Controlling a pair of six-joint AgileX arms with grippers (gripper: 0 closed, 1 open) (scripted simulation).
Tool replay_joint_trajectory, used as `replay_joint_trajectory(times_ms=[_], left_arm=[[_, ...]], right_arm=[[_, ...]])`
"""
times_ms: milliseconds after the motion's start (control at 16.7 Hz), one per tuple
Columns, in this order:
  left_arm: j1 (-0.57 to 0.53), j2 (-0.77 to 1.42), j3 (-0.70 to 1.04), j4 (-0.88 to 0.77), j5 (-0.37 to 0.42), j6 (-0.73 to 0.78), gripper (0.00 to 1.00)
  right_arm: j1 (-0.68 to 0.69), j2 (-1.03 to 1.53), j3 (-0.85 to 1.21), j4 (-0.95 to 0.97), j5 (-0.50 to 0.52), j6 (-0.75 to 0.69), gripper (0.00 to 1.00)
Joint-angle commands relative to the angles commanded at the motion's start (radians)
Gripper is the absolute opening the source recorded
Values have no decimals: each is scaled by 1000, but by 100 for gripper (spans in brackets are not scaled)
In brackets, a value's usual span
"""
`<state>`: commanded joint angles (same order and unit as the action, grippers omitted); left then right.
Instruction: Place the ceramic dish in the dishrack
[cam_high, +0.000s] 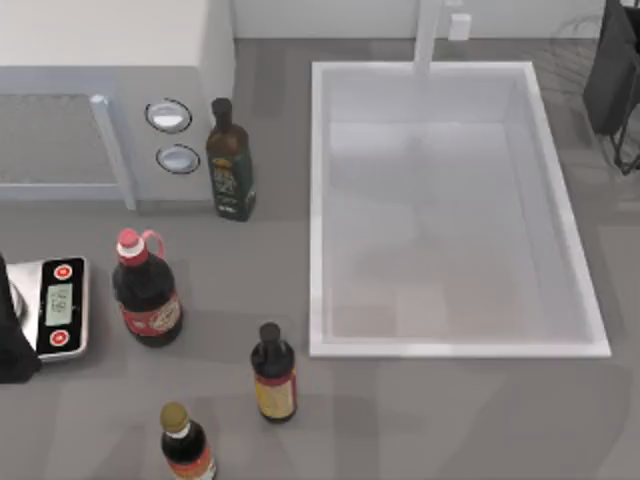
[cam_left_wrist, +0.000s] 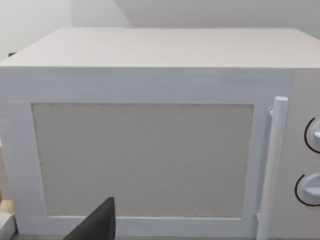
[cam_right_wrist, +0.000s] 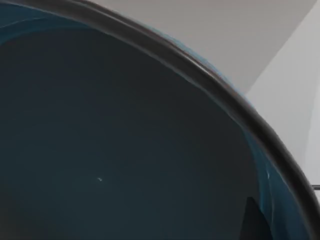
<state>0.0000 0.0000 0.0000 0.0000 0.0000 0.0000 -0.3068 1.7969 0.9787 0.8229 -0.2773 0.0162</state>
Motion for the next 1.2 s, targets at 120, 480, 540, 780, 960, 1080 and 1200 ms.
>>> replay_joint_trajectory(times_ms=[120,480,540,780,960,1080,1200], left_arm=[[0,0,0,0,0,0,100],[0,0,0,0,0,0,100],[0,0,0,0,0,0,100],[0,0,0,0,0,0,100],[0,0,0,0,0,0,100],[0,0,0,0,0,0,100],[0,0,0,0,0,0,100]], right_arm=[[0,0,0,0,0,0,0],[0,0,0,0,0,0,30],[0,0,0,0,0,0,38],[0,0,0,0,0,0,68],[0,0,0,0,0,0,90],[0,0,0,0,0,0,100],[0,0,0,0,0,0,100]])
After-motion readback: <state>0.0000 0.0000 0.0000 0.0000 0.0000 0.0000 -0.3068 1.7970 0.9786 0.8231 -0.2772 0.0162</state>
